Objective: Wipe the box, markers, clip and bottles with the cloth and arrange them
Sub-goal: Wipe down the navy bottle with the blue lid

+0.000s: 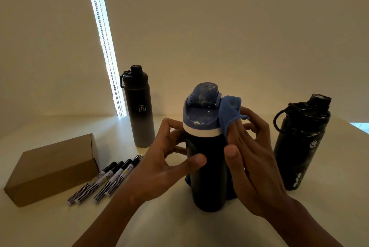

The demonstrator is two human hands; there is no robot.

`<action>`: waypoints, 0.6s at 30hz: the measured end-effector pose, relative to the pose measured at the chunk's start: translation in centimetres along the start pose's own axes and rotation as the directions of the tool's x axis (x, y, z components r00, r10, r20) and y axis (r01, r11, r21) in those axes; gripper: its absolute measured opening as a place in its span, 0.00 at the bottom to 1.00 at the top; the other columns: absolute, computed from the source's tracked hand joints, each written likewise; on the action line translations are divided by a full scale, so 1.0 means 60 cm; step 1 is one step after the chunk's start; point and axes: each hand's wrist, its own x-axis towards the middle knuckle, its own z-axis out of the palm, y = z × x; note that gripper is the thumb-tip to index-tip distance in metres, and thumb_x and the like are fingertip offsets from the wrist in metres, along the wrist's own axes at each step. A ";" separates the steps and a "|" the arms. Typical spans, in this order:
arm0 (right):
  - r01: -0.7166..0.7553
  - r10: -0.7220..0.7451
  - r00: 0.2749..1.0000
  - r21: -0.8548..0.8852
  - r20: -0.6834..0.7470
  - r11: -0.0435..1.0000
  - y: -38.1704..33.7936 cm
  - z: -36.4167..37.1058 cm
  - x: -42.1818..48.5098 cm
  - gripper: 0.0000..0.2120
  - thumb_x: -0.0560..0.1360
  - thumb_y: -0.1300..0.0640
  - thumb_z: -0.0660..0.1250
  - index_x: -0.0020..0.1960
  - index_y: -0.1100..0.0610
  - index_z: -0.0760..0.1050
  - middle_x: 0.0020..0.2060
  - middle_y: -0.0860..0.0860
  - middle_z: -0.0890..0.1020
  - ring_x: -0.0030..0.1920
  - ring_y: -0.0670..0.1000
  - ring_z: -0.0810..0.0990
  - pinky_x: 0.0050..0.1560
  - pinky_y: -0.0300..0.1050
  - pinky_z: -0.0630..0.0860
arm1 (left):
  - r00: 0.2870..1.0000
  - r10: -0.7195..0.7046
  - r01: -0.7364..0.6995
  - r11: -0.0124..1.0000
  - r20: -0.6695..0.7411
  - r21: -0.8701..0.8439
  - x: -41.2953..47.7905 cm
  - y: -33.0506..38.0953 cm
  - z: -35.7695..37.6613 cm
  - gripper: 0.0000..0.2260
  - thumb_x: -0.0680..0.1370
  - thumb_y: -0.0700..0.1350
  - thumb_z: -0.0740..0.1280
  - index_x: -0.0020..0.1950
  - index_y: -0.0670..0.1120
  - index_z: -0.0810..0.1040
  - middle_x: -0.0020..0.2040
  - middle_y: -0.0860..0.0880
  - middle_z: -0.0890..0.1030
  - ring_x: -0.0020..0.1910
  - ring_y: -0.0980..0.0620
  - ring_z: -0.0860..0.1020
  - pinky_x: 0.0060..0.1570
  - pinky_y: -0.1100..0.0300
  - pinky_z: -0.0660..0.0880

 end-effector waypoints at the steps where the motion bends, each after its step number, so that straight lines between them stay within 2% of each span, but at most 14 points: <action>1: -0.003 0.003 1.000 -0.013 -0.002 1.000 0.003 -0.001 0.000 0.23 0.85 0.39 0.45 0.80 0.34 0.51 0.78 0.51 0.65 0.80 0.51 0.56 0.72 0.43 0.63 | 0.999 0.009 -0.009 1.000 -0.042 0.005 0.001 -0.001 0.006 0.31 0.73 0.57 0.75 0.70 0.51 0.65 0.68 0.52 0.81 0.69 0.47 0.79 0.65 0.43 0.78; 3: -0.004 0.004 1.000 -0.046 0.005 0.999 0.007 -0.004 -0.001 0.21 0.86 0.39 0.45 0.78 0.33 0.56 0.77 0.52 0.68 0.80 0.52 0.57 0.71 0.48 0.65 | 0.993 0.028 -0.026 1.000 -0.119 0.018 0.001 -0.003 0.017 0.32 0.71 0.60 0.77 0.67 0.54 0.67 0.66 0.53 0.81 0.68 0.50 0.79 0.63 0.46 0.80; 5: 0.017 -0.016 1.000 -0.082 0.009 0.996 0.011 -0.002 -0.004 0.19 0.86 0.41 0.46 0.75 0.38 0.61 0.75 0.51 0.70 0.80 0.52 0.57 0.71 0.48 0.64 | 0.984 0.037 -0.031 0.999 -0.174 0.034 0.002 -0.005 0.025 0.32 0.68 0.64 0.78 0.66 0.58 0.67 0.65 0.56 0.81 0.67 0.53 0.79 0.62 0.52 0.80; 8: 0.025 -0.024 1.000 -0.100 0.013 0.995 0.012 0.004 -0.009 0.19 0.86 0.43 0.47 0.73 0.44 0.67 0.74 0.49 0.72 0.80 0.49 0.56 0.70 0.47 0.63 | 0.979 0.025 -0.022 1.000 -0.201 0.013 0.003 -0.008 0.027 0.38 0.65 0.68 0.78 0.70 0.61 0.66 0.66 0.59 0.80 0.67 0.56 0.78 0.62 0.57 0.80; 11: 0.001 0.001 1.000 -0.078 0.030 0.997 0.007 0.008 -0.011 0.20 0.86 0.41 0.46 0.75 0.42 0.64 0.72 0.50 0.74 0.79 0.49 0.57 0.69 0.48 0.64 | 0.976 0.014 -0.012 1.000 -0.218 0.013 0.000 -0.007 0.024 0.41 0.62 0.75 0.75 0.71 0.63 0.69 0.66 0.64 0.79 0.66 0.60 0.78 0.62 0.60 0.80; 13: 0.022 -0.019 0.999 -0.060 0.039 0.998 0.001 0.010 -0.012 0.20 0.87 0.42 0.46 0.77 0.37 0.59 0.72 0.48 0.75 0.80 0.49 0.57 0.69 0.49 0.65 | 0.974 0.026 -0.029 1.000 -0.227 -0.006 -0.004 0.002 0.023 0.36 0.63 0.75 0.75 0.68 0.71 0.69 0.66 0.68 0.78 0.66 0.64 0.77 0.61 0.66 0.78; 15: 0.027 -0.026 0.998 -0.029 0.049 0.999 -0.004 0.012 -0.012 0.22 0.87 0.42 0.45 0.80 0.36 0.54 0.72 0.46 0.74 0.79 0.51 0.57 0.70 0.50 0.66 | 0.973 0.049 -0.055 0.998 -0.224 -0.022 -0.008 0.013 0.025 0.31 0.65 0.72 0.76 0.65 0.78 0.69 0.66 0.68 0.78 0.67 0.63 0.77 0.60 0.70 0.76; 18: 0.000 0.000 0.999 -0.005 0.042 1.000 -0.007 0.011 -0.012 0.23 0.87 0.41 0.44 0.81 0.40 0.55 0.75 0.45 0.70 0.79 0.52 0.58 0.72 0.47 0.65 | 0.972 0.049 -0.066 0.996 -0.232 -0.066 -0.010 0.022 0.028 0.30 0.63 0.73 0.77 0.62 0.79 0.71 0.65 0.64 0.80 0.67 0.59 0.78 0.62 0.65 0.77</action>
